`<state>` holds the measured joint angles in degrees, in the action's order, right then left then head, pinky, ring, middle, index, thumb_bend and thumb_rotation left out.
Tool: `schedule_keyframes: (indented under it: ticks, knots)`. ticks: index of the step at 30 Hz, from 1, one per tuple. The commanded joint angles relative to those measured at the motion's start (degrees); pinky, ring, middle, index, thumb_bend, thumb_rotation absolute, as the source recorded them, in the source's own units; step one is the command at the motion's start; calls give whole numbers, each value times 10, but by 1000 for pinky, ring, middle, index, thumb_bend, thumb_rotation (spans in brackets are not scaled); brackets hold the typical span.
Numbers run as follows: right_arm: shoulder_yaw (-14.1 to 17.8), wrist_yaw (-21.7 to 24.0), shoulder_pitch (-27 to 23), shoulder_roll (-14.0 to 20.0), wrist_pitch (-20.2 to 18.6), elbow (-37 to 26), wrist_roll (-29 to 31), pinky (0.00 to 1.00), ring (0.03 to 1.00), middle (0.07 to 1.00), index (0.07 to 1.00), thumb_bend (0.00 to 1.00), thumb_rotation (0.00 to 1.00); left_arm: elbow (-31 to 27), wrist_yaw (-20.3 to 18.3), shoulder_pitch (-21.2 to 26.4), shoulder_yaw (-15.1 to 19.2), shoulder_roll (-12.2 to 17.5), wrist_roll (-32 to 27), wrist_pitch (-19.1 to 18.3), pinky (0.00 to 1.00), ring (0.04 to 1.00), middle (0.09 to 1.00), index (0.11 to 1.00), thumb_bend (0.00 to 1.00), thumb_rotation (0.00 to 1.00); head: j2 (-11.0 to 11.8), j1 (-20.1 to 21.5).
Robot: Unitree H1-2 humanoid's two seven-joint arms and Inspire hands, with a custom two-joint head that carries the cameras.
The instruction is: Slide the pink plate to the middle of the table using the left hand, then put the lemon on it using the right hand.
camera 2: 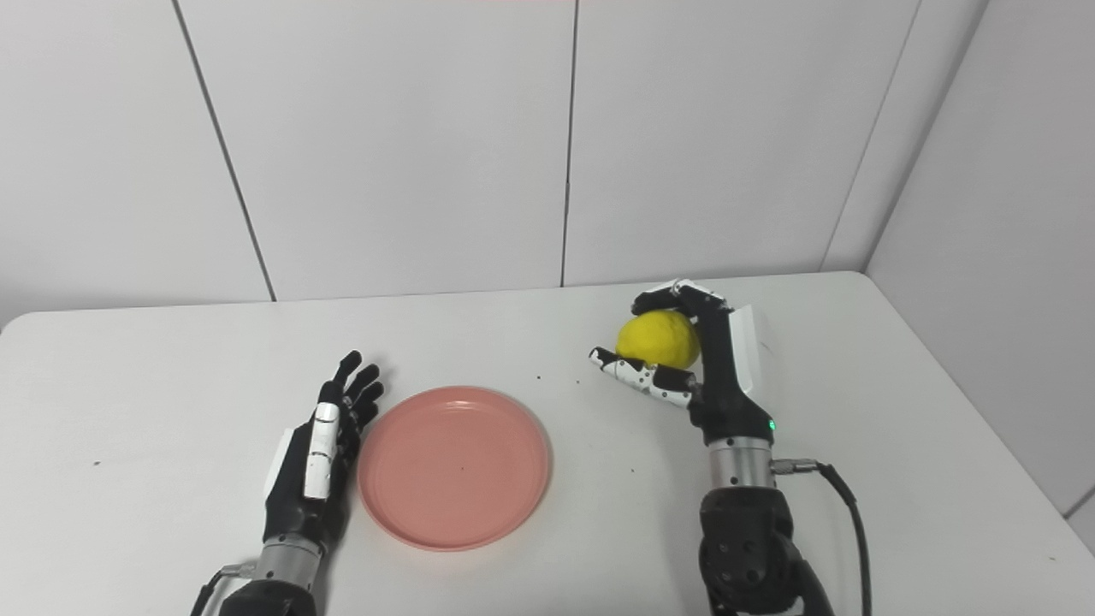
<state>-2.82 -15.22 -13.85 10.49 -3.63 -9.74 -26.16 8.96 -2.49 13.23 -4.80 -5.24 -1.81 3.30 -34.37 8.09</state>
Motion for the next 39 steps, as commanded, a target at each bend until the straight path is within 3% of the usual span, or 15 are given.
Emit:
schedule_keyframes:
  ticks: [1, 8, 20, 23, 27, 29, 34, 35, 39]
  knots:
    - [-8, 11, -26, -6, 38, -22, 5, 315, 422, 525, 445, 490, 0, -11, 7, 19, -4, -12, 9, 23, 950, 926, 929, 931, 633, 1000, 0, -8]
    - [-50, 46, -54, -44, 33, -23, 7, 306, 412, 526, 436, 489, 0, -9, 13, 20, -6, -16, 16, 26, 971, 934, 933, 934, 627, 1000, -3, -29]
    - [-105, 53, -82, -80, 72, 59, -19, 322, 422, 522, 435, 492, 0, -12, 21, 21, -9, -20, 30, 18, 975, 938, 929, 934, 641, 1000, -11, -61]
    - [-119, 58, -85, -87, 87, 90, -16, 152, 410, 502, 433, 516, 0, -14, 25, 20, -10, -21, 36, 19, 966, 936, 927, 932, 634, 1000, -13, -65]
    - [-136, 63, -85, -91, 89, 119, -24, 125, 398, 496, 475, 513, 0, -14, 26, 20, -10, -21, 40, 21, 956, 933, 924, 927, 628, 1000, -14, -72]
    - [-144, 62, -85, -90, 97, 133, -32, 144, 355, 446, 513, 505, 0, -15, 25, 19, -10, -22, 38, 19, 959, 938, 930, 932, 624, 1000, -15, -72]
    - [-164, 62, -82, -88, 103, 159, -57, 178, 354, 442, 519, 505, 0, -20, 25, 17, -9, -23, 38, 17, 974, 948, 937, 938, 628, 1000, -17, -72]
    - [-168, 64, -81, -86, 104, 164, -60, 162, 389, 471, 494, 510, 0, -19, 25, 17, -9, -24, 37, 18, 977, 949, 937, 938, 627, 1000, -17, -72]
    - [-178, 72, -75, -79, 109, 182, -65, 180, 364, 447, 514, 507, 0, -21, 25, 15, -8, -25, 36, 19, 954, 940, 930, 932, 623, 1000, -19, -73]
